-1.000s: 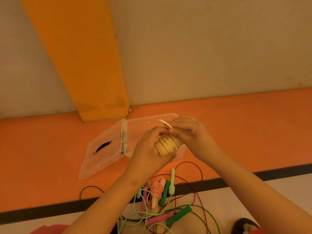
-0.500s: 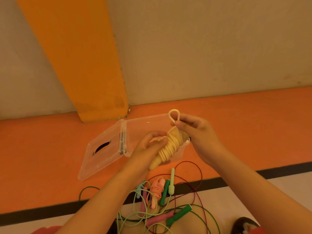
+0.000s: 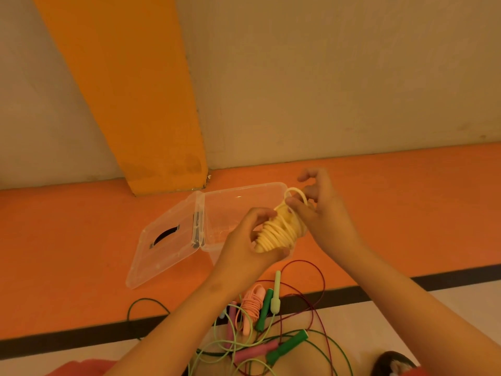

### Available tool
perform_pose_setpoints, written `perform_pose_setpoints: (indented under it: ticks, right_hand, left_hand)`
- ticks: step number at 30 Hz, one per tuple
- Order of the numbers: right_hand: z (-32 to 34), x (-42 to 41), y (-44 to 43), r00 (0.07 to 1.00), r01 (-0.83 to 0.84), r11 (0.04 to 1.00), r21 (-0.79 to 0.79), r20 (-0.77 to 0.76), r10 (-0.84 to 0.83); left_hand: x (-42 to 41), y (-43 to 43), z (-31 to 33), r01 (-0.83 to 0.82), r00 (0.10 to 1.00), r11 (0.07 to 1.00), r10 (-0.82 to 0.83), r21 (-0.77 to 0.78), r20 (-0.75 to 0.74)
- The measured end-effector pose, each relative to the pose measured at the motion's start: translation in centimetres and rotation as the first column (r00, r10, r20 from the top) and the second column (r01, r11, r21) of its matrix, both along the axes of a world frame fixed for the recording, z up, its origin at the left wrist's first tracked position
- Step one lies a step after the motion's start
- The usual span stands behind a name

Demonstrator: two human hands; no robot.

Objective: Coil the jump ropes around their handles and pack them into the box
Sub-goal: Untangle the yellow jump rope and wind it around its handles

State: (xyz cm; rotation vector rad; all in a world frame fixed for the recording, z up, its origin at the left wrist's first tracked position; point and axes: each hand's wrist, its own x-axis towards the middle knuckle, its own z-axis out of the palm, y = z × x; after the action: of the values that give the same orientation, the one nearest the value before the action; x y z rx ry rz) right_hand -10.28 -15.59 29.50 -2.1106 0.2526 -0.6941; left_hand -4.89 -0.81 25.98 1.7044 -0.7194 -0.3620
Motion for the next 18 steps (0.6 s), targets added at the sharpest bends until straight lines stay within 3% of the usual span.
perform_pose_setpoints:
  ticks: [5,10,15,18]
  right_hand:
    - [0.6,-0.2,0.0,0.994,-0.090,0.985,0.150,-0.046,0.098]
    - [1.5,-0.7,0.3,0.967,-0.229,0.864,0.448,0.008,0.253]
    - [1.3,-0.6,-0.2,0.951,-0.280,0.804,0.524,0.035,0.309]
    - [1.0,-0.5,-0.5,0.954,-0.267,0.827,0.494,0.011,0.301]
  left_hand:
    - [0.2,0.1,-0.2,-0.007,1.000,1.000,0.007,0.001,-0.017]
    - [0.1,0.1,-0.4,0.018,0.999,1.000,-0.017,0.011,-0.044]
    - [0.5,0.1,-0.6,-0.021,0.999,0.999,0.019,0.045,0.034]
    - [0.5,0.1,-0.6,-0.037,0.997,0.997,0.032,0.066,0.067]
